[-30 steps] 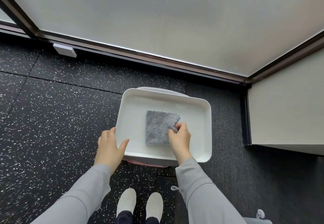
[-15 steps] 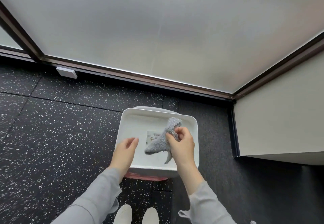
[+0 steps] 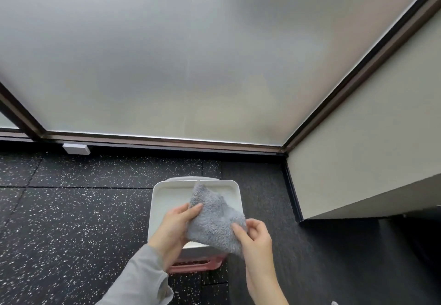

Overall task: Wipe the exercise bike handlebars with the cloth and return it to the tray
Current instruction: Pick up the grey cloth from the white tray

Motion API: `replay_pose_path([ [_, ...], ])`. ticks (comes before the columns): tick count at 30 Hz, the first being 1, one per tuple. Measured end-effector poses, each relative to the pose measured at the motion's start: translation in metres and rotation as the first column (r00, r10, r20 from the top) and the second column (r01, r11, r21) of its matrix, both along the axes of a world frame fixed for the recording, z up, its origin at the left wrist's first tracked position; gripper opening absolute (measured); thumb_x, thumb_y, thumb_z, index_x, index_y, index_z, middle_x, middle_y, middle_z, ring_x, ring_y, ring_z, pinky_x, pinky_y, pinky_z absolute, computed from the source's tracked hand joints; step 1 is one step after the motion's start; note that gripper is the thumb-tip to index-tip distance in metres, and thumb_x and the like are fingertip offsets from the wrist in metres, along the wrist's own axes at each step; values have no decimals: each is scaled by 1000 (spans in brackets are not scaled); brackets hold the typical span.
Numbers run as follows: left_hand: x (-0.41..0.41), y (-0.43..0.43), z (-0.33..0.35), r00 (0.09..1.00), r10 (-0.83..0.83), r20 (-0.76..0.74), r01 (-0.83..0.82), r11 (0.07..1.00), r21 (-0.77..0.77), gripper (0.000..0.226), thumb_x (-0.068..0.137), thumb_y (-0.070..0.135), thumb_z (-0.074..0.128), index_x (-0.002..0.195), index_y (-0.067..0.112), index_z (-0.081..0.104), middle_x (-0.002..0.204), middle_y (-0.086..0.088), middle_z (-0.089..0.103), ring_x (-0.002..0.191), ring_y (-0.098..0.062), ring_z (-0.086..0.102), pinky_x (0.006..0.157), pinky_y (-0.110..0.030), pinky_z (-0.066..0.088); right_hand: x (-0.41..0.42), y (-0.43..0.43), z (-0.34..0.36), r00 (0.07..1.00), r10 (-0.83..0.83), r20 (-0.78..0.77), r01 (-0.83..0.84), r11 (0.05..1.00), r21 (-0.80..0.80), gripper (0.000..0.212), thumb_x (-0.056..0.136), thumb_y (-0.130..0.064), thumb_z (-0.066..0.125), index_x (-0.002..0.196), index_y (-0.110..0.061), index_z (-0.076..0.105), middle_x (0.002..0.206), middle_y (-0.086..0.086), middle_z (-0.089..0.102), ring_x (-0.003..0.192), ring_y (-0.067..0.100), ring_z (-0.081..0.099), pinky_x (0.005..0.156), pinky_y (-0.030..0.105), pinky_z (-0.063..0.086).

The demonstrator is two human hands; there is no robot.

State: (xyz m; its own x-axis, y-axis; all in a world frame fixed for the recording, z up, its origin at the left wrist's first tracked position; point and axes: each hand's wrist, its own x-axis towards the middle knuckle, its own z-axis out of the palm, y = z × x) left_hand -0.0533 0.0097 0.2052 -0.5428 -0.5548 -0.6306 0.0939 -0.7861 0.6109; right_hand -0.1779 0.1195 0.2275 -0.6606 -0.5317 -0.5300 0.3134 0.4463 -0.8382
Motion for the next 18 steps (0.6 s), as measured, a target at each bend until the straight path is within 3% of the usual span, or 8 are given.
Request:
replay_pose_path([
  [2,-4,9,22,1000,-30,8,31,997,-74,26,86,15,58,107,0,63,95,-12,74,79,-21,71,58,-26,58,1,15,6,980,-82,180,86,996,-19,30,86,-4,62,113,-2,49,100,18,66,84,25,64,74,41,52],
  [4,-11,19,45,998,-65,-14,62,989,-134,26,84,15,59,104,-1,64,90,-11,75,77,-20,71,58,-25,58,2,26,16,918,-82,389,108,993,-47,35,90,-18,59,120,-2,51,111,21,65,95,30,65,77,38,52],
  [6,-22,28,66,992,-111,-53,101,980,-173,30,78,17,62,101,-1,66,86,-10,75,75,-19,71,58,-25,58,1,36,31,825,8,565,64,992,-107,48,85,-39,56,117,-4,63,117,20,66,111,33,61,86,41,48],
  [9,-36,41,96,971,-217,-99,188,952,-240,29,75,22,65,97,4,70,90,-10,75,81,-19,70,62,-24,58,-7,52,54,708,81,701,123,964,-236,55,79,-50,53,112,-9,69,123,19,64,111,30,60,89,43,49],
  [11,-48,51,115,955,-277,-104,238,928,-286,28,76,24,65,97,8,71,93,-8,75,83,-17,70,63,-23,57,-19,66,70,700,106,707,194,924,-330,53,85,-46,51,119,-7,64,128,20,60,113,32,61,91,41,51],
  [13,-60,60,130,949,-300,-93,257,912,-319,30,77,24,65,99,5,70,95,-9,74,85,-18,69,65,-24,56,-31,77,86,757,71,649,252,885,-391,46,88,-36,53,123,-7,61,128,20,60,116,33,59,89,40,53],
  [18,-94,100,159,946,-323,-32,285,874,-395,22,83,16,61,98,1,68,85,-7,74,75,-16,68,64,-26,55,-64,121,113,884,-200,421,392,810,-437,27,86,-9,59,113,-6,60,109,21,69,100,38,67,84,52,55],
])
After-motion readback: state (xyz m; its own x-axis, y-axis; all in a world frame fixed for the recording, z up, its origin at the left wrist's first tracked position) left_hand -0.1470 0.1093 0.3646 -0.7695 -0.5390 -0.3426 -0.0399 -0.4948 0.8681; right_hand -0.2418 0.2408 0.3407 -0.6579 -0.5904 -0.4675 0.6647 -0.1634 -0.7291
